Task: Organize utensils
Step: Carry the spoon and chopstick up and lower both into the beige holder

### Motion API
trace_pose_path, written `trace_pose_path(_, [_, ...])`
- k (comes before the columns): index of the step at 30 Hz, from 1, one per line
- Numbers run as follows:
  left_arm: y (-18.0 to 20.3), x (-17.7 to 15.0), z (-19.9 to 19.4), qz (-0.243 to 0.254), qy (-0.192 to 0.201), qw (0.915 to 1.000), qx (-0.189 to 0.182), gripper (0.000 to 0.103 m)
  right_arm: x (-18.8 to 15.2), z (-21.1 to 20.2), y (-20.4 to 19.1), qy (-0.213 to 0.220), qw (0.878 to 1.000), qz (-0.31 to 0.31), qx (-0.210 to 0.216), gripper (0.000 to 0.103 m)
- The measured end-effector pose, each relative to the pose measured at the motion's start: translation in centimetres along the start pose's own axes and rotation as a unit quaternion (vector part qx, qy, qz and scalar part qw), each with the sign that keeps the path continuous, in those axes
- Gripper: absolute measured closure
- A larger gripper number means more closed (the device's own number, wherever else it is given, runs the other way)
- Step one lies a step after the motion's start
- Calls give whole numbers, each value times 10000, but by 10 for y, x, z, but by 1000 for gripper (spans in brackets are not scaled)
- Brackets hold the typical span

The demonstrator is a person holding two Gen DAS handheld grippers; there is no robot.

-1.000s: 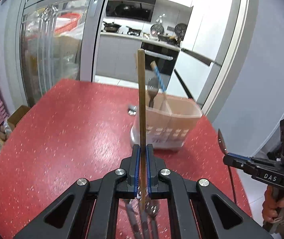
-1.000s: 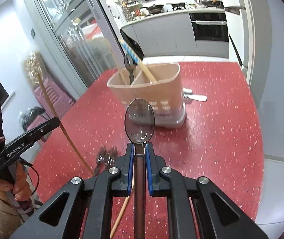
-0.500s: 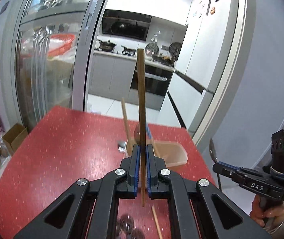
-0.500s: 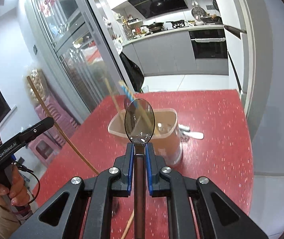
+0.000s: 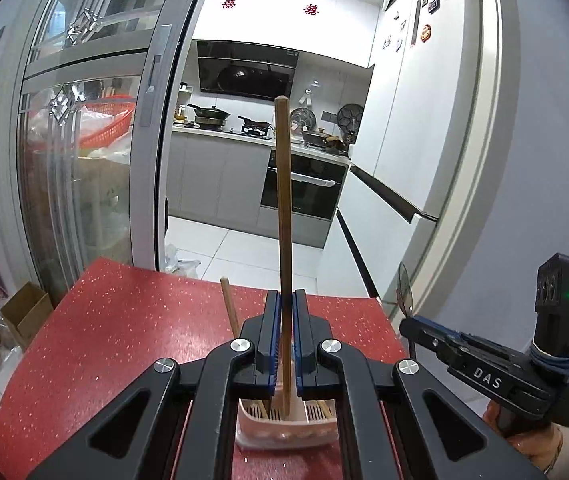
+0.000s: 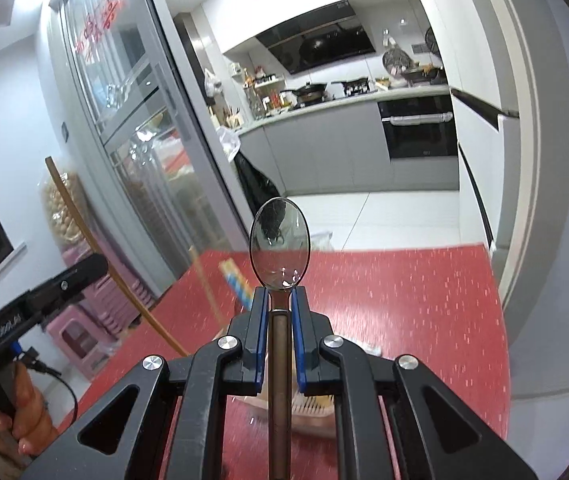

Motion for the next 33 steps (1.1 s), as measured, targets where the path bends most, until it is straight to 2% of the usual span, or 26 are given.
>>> trace_pose_path(5, [-3,-2,24,-9,-99,9999,52,72,16,22,3,243,9996,-87,-66,91])
trace_pose_path(10, [-11,-15,48,-69,-294,9995,58,72,17,49,8,309,9993,-156,-111,91])
trace_pose_path(21, [-18,-53,85,-121,-764,9969,118,72,-16,80,18,176,9980,-471,-374,91])
trace_pose_path(33, [-14,-80,96,77,-1040,9940,317,72,-44,88,20,-21,9947,-847,-585,91])
Point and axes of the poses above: each gripper's, at about its wrist camera, not at the fingertips, and z roughly the way its jaws point, y to its right, x to its top, the point moved 9 cm from there along z, roughly the way its jaws point, and after that the axes turned 5 degrees about -y, right-handed, at the moved point
